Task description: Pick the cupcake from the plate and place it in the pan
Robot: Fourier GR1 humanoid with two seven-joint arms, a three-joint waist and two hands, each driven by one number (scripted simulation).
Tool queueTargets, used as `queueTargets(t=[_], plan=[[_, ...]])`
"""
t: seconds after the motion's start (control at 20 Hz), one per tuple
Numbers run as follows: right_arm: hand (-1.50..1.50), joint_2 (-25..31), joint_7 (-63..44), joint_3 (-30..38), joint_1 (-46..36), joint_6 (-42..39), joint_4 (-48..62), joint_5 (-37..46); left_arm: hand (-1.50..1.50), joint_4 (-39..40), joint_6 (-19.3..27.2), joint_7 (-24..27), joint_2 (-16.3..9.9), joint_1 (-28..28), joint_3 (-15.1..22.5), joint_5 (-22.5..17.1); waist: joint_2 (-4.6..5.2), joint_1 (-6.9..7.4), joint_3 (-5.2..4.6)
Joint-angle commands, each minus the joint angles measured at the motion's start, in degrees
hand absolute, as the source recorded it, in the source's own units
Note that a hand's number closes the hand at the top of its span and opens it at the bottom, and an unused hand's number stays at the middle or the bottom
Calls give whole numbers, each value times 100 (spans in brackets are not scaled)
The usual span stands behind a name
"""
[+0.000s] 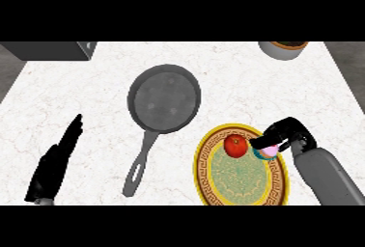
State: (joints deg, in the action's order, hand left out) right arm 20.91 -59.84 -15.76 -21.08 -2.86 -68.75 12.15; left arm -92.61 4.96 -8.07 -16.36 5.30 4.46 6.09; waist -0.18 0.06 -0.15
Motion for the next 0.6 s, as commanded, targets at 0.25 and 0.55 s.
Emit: queueTargets(t=[0.25, 0.55], plan=[[150, 359, 1199, -1174, -21, -487, -398, 1131, 0, -22, -109, 190, 2, 198, 42, 91, 14, 46, 15], [150, 624, 1217, -1347, -609, 674, -1098, 2522, 0, 27, -13, 37, 77, -90, -68, 76, -11, -20, 12]])
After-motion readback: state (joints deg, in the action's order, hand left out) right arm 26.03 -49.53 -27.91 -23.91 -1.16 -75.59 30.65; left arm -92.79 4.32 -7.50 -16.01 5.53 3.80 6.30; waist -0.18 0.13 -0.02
